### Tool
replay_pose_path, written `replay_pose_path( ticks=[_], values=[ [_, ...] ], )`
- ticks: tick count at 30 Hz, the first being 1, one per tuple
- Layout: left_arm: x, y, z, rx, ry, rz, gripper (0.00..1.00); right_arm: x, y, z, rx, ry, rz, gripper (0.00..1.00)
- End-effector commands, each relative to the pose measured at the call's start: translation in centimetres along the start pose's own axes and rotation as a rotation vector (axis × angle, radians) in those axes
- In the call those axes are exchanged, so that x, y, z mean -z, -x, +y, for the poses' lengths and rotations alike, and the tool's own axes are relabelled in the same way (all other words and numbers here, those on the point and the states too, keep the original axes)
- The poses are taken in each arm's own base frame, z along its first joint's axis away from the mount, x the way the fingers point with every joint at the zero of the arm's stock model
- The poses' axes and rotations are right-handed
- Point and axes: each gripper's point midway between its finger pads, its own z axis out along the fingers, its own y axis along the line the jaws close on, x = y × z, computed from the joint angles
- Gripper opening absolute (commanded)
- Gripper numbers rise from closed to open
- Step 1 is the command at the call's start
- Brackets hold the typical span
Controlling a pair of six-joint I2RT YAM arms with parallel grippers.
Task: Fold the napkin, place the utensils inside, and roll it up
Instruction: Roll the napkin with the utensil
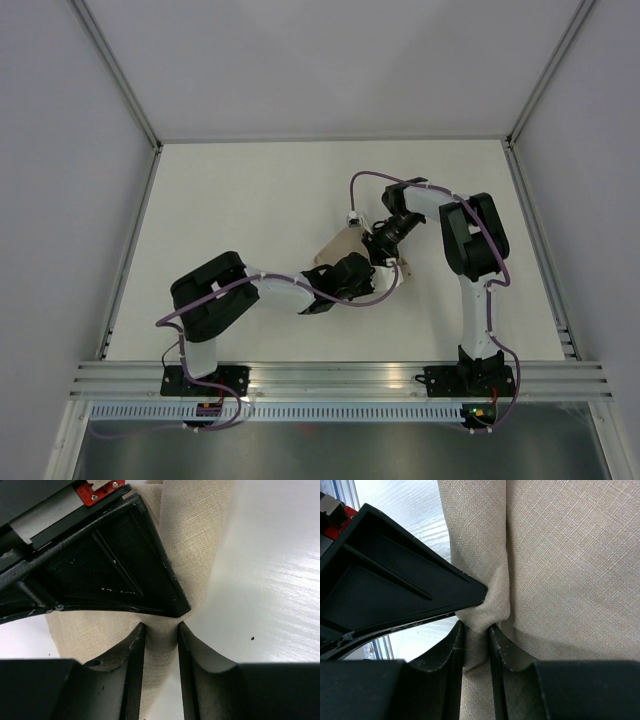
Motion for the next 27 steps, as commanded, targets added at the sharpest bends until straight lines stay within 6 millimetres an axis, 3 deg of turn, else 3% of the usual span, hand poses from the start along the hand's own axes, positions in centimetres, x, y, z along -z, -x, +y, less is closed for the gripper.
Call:
replay_pose_path(
  ticks=[1,7,11,13,19,27],
  values=[
    [-0.6,-2.3,-5.8,0.043,-0.276,0.075,0.16,-2.0,-3.4,-3.4,0.06,-0.056,0.109,0.15],
    [-0.5,-2.2,-8.2,0.126,-0.455,0.12,0.04,-0.6,-1.9,-2.1,0.081,-0.083,0.04,0.41],
    [0.1,-2.1,-9.0,0.211,-0.547,0.146,0.02,0.8,-1.2,-1.4,0.099,-0.142,-0.017,0.62],
    [0.4,-2.3,-9.4,0.241,-0.588,0.156,0.02,1.9,-0.7,-1.0,0.099,-0.174,-0.044,0.67],
    [1.1,-2.9,-10.1,0.334,-0.685,0.218,0.02,5.6,1.2,-1.8,0.064,-0.315,-0.168,0.69],
    [1.9,-3.7,-9.9,0.477,-0.766,0.238,0.02,11.6,2.7,-5.4,-0.061,-0.618,-0.36,0.71]
  ],
)
